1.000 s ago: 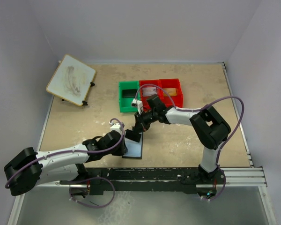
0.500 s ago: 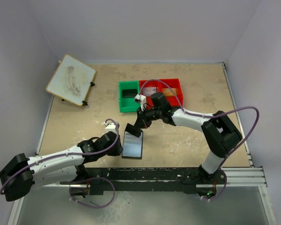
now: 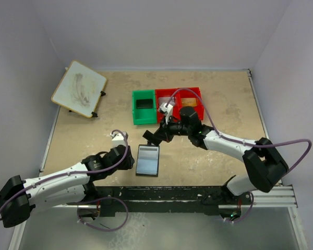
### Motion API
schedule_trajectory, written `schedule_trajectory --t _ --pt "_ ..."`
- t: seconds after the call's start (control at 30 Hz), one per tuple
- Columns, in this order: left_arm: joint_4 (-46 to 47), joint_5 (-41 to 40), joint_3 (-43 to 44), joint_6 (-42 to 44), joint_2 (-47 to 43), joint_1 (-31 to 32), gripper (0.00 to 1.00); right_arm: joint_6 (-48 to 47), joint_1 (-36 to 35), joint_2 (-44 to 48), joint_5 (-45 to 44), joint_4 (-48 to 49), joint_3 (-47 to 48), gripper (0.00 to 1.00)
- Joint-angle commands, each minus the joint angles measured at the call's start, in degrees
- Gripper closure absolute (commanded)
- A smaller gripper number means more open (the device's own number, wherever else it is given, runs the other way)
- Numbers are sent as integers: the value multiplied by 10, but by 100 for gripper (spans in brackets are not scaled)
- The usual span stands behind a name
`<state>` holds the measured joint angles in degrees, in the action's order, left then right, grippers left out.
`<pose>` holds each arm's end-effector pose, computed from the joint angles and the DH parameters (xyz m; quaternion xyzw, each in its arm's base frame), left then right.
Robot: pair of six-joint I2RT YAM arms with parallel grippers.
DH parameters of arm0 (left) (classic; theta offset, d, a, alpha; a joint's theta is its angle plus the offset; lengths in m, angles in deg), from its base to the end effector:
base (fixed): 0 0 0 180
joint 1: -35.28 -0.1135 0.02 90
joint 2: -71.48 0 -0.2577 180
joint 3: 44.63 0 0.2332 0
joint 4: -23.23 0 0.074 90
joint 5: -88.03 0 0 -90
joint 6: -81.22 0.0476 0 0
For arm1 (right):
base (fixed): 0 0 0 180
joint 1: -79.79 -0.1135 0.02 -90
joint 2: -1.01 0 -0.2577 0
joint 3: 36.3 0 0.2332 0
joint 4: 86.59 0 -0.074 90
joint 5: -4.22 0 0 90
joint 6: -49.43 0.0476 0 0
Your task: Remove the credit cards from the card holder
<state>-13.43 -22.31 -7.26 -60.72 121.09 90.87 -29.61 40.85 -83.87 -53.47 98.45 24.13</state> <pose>0.1034 -0.1217 0.1709 -0.0326 0.9232 -0.1810 0.3376 0.2306 0.2190 0.2357 -0.3455 0.7218 0.4400 0.4074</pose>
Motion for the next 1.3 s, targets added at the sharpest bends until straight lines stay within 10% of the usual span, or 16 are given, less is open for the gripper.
schedule_trajectory --t 0.0,0.23,0.53,1.27 --pt "-15 -47 31 -16 -11 0 71 -48 -7 45 -33 65 -20 100" --pt "-28 -76 48 -17 -12 0 67 -154 -37 90 -60 112 -60 100" --pt "-65 -121 106 9 10 -37 22 -315 -60 116 -106 133 -61 100" --pt "-169 -59 256 147 39 -341 14 -488 -67 0 -191 11 112 100"
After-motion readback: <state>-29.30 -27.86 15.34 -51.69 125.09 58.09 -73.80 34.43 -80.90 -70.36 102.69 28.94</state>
